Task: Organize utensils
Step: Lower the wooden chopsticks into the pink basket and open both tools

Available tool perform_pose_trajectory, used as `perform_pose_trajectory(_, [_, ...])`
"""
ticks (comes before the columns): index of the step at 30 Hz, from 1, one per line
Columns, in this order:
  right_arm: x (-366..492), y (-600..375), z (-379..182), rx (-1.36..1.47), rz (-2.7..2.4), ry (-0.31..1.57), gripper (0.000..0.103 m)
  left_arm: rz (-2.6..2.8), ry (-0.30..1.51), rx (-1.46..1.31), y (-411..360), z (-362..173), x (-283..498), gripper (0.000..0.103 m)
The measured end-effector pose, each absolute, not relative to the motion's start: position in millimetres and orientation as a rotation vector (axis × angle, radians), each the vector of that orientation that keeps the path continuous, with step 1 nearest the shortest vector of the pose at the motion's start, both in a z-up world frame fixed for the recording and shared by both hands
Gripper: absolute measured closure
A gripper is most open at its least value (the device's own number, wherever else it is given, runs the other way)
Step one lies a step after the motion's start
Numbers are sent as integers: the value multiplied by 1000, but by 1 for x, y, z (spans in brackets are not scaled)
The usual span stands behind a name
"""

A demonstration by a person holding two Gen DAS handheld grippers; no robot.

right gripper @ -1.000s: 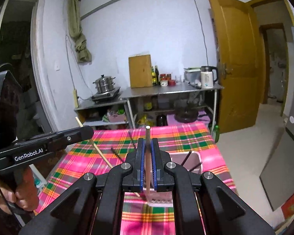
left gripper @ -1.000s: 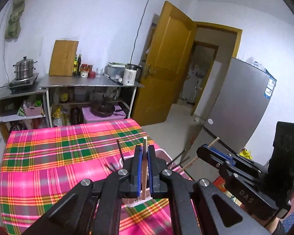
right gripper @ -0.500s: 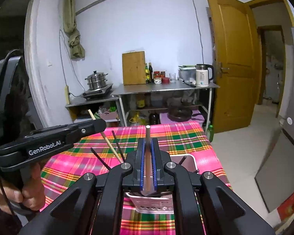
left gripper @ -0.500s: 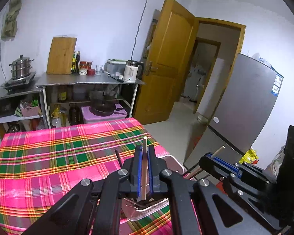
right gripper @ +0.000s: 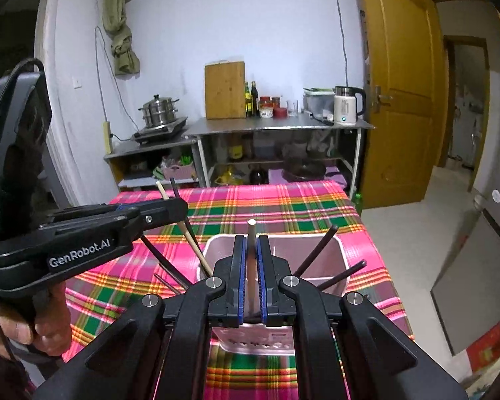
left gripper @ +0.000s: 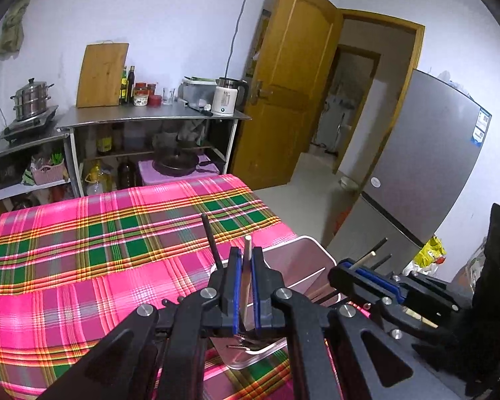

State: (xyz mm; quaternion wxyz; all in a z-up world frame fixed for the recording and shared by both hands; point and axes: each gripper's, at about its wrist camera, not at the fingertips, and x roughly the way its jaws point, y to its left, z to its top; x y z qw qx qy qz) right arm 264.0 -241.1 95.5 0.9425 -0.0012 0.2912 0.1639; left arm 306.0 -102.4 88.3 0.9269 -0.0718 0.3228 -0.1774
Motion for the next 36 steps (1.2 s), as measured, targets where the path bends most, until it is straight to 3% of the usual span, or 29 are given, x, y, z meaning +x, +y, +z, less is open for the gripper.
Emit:
perform_pose_trajectory(9, [269, -243, 82, 13, 331, 641, 96, -359, 654, -156, -96, 89, 302, 91])
perform_pose_trajectory(23, [239, -251, 110, 31, 325, 567, 81, -349, 591, -153, -84, 113, 261, 86])
perform_pose_trajectory(34, [199, -255, 115, 54, 334, 548, 81, -346, 557, -153, -78, 111, 208, 81])
perform_pose_trajectory(36, [190, -255, 113, 56, 334, 549, 81, -345, 553, -155, -76, 108, 197, 76])
